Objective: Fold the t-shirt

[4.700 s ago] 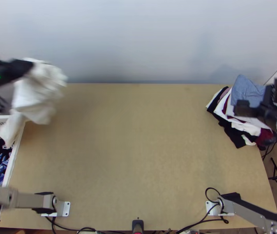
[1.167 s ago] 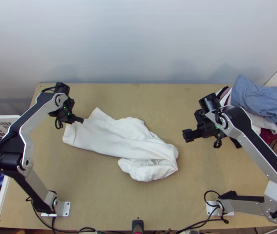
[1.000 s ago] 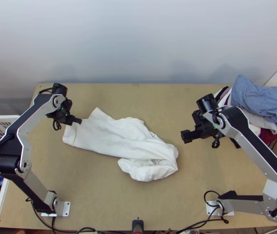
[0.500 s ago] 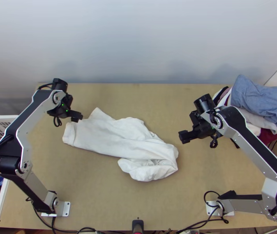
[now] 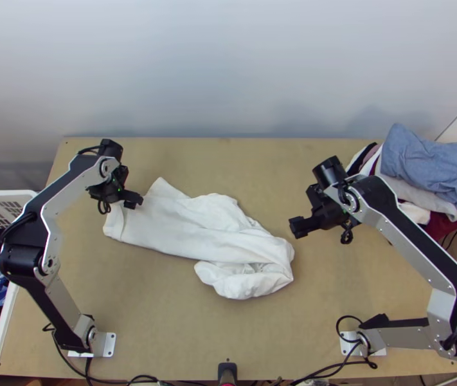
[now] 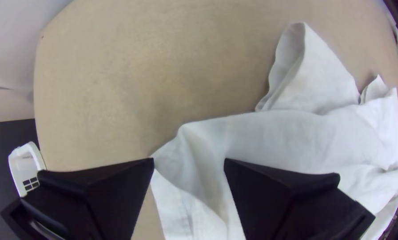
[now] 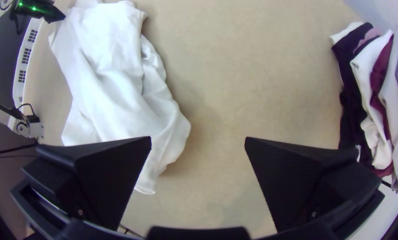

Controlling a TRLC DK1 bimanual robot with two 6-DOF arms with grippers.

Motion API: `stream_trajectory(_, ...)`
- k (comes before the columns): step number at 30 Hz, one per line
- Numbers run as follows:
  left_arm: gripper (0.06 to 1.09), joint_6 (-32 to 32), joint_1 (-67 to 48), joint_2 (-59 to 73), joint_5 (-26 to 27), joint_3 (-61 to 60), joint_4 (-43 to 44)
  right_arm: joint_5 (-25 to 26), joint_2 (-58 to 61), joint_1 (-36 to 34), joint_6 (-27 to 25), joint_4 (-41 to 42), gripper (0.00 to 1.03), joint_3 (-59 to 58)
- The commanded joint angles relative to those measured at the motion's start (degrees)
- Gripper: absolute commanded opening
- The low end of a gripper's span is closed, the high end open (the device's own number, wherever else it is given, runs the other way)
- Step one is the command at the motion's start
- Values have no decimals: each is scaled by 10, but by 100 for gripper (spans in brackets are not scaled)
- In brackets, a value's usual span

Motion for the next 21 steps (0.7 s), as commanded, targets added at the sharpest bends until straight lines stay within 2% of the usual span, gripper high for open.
stream_trajectory(1,55,-2,7,21,-3,-6,22,-54,11,14,17,1,98,3)
stream_trajectory(2,45,-2,8,23,-2,-6,26,-61,12,13,18,1,98,1)
stream_trajectory(4,32,-5,8,25,-3,-6,25,-65,17,14,18,1,98,-4)
stream_trajectory(10,10,-10,12,12,-3,-23,17,-82,47,32,18,2,98,-1)
stream_trajectory(15,10,-30,23,-42,4,-28,-12,-93,88,29,18,14,96,23)
stream_trajectory(21,10,-52,44,-124,30,-6,-76,-135,140,13,16,28,96,44)
